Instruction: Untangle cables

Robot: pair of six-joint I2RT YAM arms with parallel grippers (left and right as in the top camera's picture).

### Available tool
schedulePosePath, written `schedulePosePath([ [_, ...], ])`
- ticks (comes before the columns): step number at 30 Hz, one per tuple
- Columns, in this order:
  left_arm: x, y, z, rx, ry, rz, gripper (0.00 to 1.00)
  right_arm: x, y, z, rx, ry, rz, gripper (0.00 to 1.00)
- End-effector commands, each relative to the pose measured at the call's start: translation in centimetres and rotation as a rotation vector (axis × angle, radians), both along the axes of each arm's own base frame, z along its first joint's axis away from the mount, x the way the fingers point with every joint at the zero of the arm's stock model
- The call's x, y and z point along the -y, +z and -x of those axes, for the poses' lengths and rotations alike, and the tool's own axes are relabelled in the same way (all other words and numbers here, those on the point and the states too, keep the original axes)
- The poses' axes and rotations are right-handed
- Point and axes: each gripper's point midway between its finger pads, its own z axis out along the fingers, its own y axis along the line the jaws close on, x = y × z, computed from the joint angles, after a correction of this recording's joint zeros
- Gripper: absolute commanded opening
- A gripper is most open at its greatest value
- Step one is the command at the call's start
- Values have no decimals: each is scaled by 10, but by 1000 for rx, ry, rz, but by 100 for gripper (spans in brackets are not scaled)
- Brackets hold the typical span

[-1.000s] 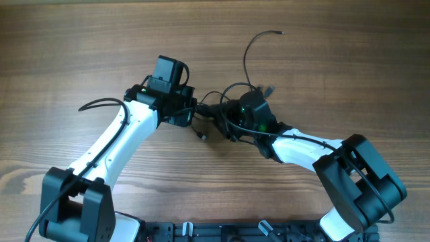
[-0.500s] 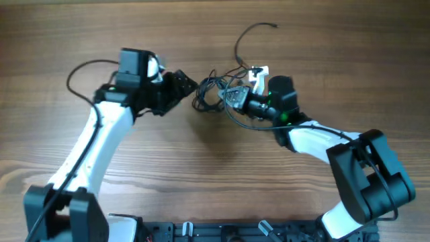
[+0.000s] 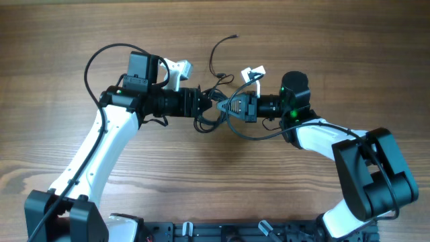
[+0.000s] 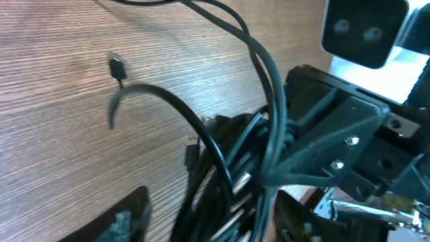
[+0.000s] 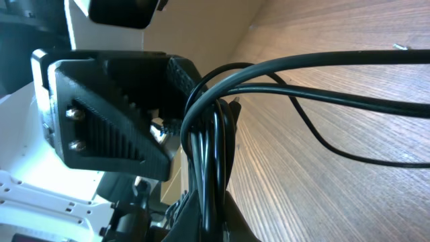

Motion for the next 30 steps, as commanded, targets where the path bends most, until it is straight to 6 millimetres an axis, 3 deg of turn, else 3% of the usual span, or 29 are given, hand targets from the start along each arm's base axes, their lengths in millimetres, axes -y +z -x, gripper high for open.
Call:
schedulePosePath([
  [1,-5,4,-5,47,3,-36,56,0,0,4,-4,39,-12,4],
  [7,-13,-4,0,38,-9,-91,52,0,-1,4,-42,35,-11,4],
  [9,-19,-2,-4,43,12,-88,64,0,-1,4,-42,35,-11,4],
  [15,-40,23,-22,106,136,-49,80,0,-3,5,-56,34,-7,4],
  [23,-73,9,-32,-2,386,-139,74,0,-3,5,-57,34,-7,4],
  [30,-61,-13,-32,-81,374,-147,72,0,-3,5,-73,34,-8,4],
])
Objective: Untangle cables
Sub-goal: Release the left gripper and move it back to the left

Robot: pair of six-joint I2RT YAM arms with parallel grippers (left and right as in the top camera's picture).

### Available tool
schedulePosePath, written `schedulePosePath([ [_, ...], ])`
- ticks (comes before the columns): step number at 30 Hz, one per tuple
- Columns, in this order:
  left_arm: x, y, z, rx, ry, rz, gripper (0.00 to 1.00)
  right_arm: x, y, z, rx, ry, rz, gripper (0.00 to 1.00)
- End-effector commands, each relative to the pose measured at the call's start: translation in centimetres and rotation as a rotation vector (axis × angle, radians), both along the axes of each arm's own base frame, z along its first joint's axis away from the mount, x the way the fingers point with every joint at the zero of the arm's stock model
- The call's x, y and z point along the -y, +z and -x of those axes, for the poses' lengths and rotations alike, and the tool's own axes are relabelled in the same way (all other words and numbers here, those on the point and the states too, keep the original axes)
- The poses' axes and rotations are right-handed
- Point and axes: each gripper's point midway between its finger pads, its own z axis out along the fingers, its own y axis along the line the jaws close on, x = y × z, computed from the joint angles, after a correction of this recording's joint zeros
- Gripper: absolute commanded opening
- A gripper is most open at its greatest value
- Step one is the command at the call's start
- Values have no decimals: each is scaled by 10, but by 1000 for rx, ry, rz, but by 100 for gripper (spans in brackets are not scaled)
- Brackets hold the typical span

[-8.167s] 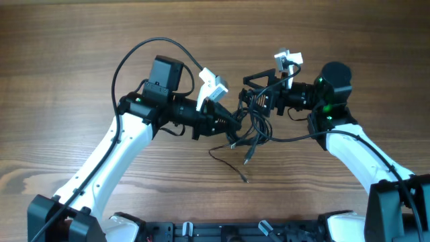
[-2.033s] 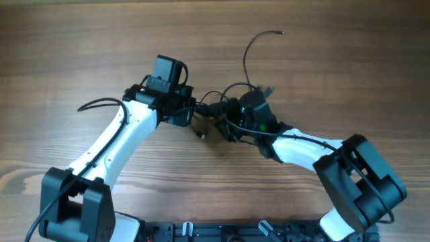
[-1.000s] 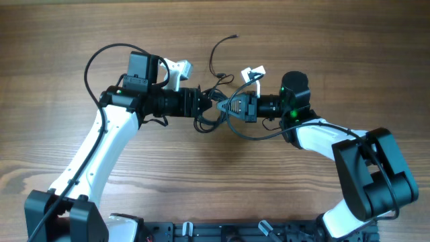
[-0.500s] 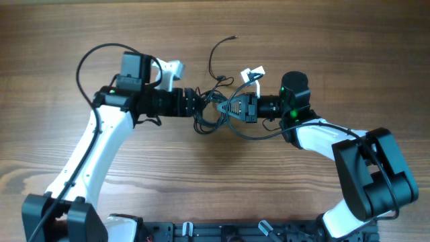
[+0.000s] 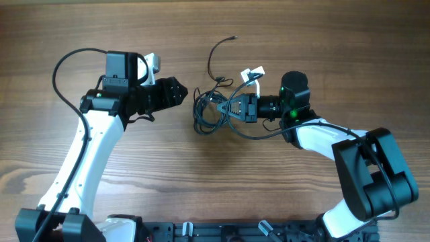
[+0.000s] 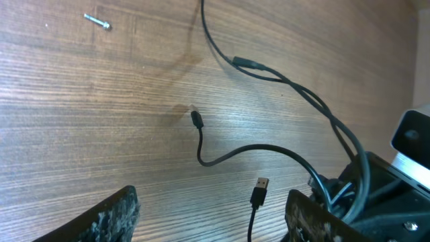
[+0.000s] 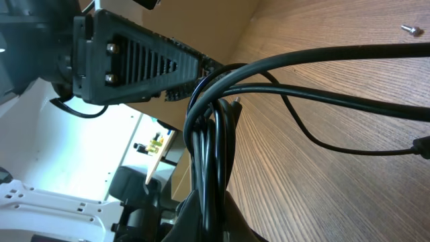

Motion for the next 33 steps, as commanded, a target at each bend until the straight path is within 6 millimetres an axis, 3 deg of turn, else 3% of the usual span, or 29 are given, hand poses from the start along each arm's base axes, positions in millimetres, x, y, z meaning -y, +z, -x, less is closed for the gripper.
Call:
schedulePosePath([
  [1,10,-14,-4,-42,-2,-6,72,0,-1,3,-12,30,-9,4],
  [3,22,-16,-14,-6,-31,0,75,0,0,7,-14,52,-14,4],
  [8,48,0,-29,112,-94,43,77,0,2,15,-19,102,-27,4],
  [15,69,2,-21,137,-175,46,77,0,3,18,-20,116,-31,4],
  [18,41,-5,-33,138,-87,-39,79,0,3,18,-20,116,-31,4],
  [20,22,-5,-39,99,24,-14,77,0,3,18,-21,116,-30,4],
  [23,-1,4,-41,49,143,71,82,0,3,18,-20,116,-30,4],
  [24,-9,2,-39,1,207,99,82,0,3,18,-19,116,-30,4],
  [27,-16,-13,-20,-170,300,155,66,0,3,18,-19,116,-30,4],
  [30,5,-23,7,-335,232,245,60,0,3,18,-20,116,-30,4],
  [33,29,-34,23,-464,161,320,64,0,3,18,-21,116,-30,5],
])
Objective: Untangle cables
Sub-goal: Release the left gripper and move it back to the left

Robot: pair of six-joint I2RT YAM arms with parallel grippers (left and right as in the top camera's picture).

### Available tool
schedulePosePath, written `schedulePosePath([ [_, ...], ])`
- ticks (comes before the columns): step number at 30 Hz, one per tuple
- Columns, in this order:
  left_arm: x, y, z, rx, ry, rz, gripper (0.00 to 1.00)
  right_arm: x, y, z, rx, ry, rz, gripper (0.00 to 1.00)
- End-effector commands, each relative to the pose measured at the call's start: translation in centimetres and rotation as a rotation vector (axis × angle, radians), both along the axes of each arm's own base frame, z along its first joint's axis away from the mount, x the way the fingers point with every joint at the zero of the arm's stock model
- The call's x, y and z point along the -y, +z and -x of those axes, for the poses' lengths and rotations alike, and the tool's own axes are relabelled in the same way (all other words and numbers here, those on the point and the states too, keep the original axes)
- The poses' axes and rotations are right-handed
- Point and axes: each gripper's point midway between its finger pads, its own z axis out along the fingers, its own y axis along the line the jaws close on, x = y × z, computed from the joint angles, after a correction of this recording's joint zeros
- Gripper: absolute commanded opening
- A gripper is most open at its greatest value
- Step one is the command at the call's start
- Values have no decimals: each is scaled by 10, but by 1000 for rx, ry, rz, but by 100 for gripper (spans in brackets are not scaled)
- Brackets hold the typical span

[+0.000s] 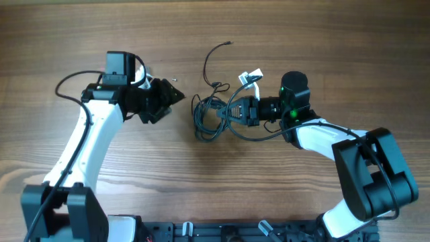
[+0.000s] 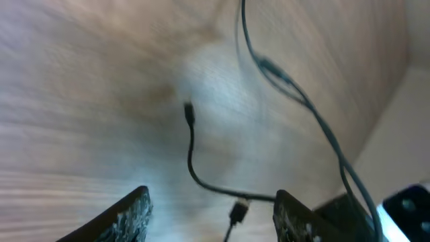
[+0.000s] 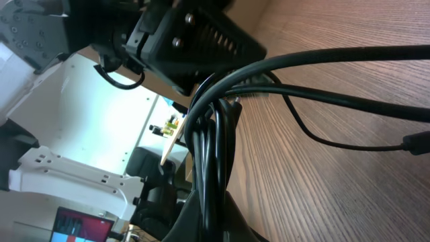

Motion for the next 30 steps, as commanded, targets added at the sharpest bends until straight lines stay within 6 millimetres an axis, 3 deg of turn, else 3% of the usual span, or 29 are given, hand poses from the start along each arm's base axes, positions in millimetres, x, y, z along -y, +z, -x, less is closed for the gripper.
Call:
schedulePosePath([
  [1,33,-8,13,-124,-68,160,65,1,-2,1,-9,19,-5,4],
  [6,56,-24,12,-176,-125,253,70,1,-1,1,-9,20,-5,5],
  [8,64,-14,-8,-69,-154,306,73,1,-2,1,-10,19,-5,5],
  [11,79,17,-30,78,-205,433,75,1,-2,1,-10,20,-5,5],
  [21,123,29,-18,162,-350,458,71,1,-2,0,-15,15,-4,6],
  [24,96,44,-44,309,-335,430,74,1,-2,1,-19,16,-4,6],
  [27,46,68,-68,438,-254,372,82,1,-2,1,-36,15,-3,6],
  [30,8,75,-68,495,-176,186,83,1,-2,0,-35,13,-2,6],
])
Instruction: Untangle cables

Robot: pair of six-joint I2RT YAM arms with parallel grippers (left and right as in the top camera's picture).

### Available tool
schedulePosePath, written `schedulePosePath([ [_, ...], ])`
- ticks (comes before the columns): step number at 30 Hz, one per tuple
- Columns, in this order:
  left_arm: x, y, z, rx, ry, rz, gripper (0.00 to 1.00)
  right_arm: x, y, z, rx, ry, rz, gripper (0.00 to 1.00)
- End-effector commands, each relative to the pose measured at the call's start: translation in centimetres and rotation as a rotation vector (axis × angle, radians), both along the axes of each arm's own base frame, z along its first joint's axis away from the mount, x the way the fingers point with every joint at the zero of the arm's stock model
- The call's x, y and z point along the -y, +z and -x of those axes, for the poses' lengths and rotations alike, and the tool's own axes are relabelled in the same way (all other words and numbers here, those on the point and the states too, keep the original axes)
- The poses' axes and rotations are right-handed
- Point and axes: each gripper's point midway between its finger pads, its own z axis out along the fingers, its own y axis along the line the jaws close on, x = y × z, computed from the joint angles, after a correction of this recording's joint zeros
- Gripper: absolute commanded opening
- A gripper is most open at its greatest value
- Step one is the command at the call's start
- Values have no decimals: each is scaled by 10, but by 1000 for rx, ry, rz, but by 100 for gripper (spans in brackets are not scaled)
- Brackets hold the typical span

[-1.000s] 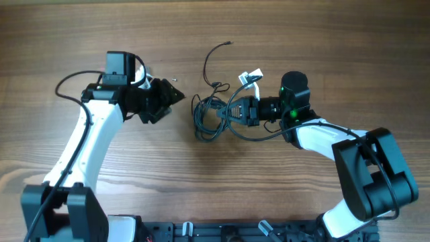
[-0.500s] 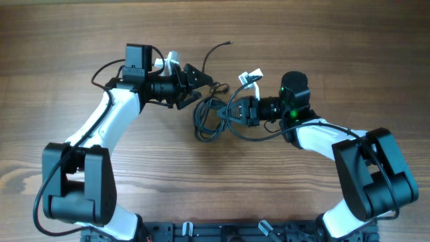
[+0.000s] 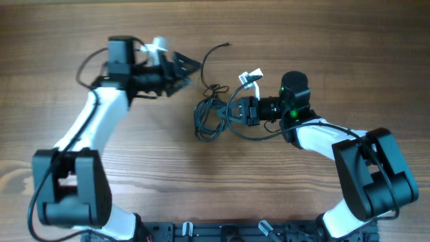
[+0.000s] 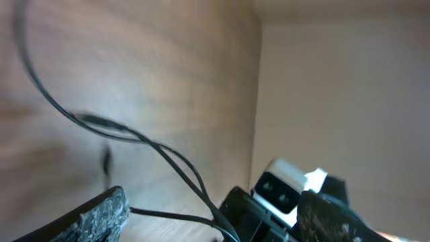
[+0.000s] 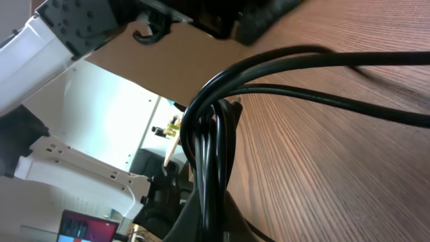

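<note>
A tangle of black cables (image 3: 209, 115) lies mid-table. My right gripper (image 3: 232, 111) is shut on a bunch of its strands, which run up between the jaws in the right wrist view as a tight bundle (image 5: 211, 161). One thin cable (image 3: 207, 62) arcs away from the tangle to a loose plug at the back. My left gripper (image 3: 188, 70) hovers open to the left of that arc, holding nothing. In the blurred left wrist view its fingers (image 4: 101, 215) stand wide apart, with thin strands (image 4: 144, 140) running across the wood beyond them.
The wooden table (image 3: 302, 40) fills the overhead view. The right wrist's white camera mount (image 3: 252, 76) sticks up behind the tangle. Both arm bases sit along the front edge (image 3: 222, 232).
My left gripper has moved back and to the right, from beside the tangle's left to near the thin cable's arc, and has turned. The right gripper holds the bundle as before.
At first my left gripper was pushed into the tangle right against the right gripper. Then it stood well to the left, open and empty, with cable ends spread on the wood. It then turned there, and now hovers further back by the loose arc.
</note>
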Motion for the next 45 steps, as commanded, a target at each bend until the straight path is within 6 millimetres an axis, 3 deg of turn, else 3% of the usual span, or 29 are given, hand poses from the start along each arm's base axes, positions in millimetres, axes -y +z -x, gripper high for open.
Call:
schedulePosePath([
  [1,-35,24,4,152,86,-225,83,0,-2,0,-9,11,-2,6],
  [3,-39,17,29,173,50,-415,83,1,-6,-6,-25,-28,14,6],
  [5,-22,21,56,250,-51,-561,74,1,-10,-8,-43,-42,26,6],
  [7,-18,16,61,268,-59,-675,69,1,-10,-8,-44,-42,26,6],
  [11,-10,-2,73,301,-76,-981,69,1,-10,-8,-47,-41,26,6],
  [14,-4,-4,78,329,-94,-1071,69,1,-10,-7,-46,-37,25,6],
  [27,-8,-8,82,309,-102,-1096,69,1,-9,-5,-45,-24,21,6],
  [33,4,-9,89,304,-150,-1029,70,1,-9,-5,-46,-24,21,6],
  [45,2,-9,87,309,-145,-1040,71,1,-9,-5,-48,-23,21,6],
])
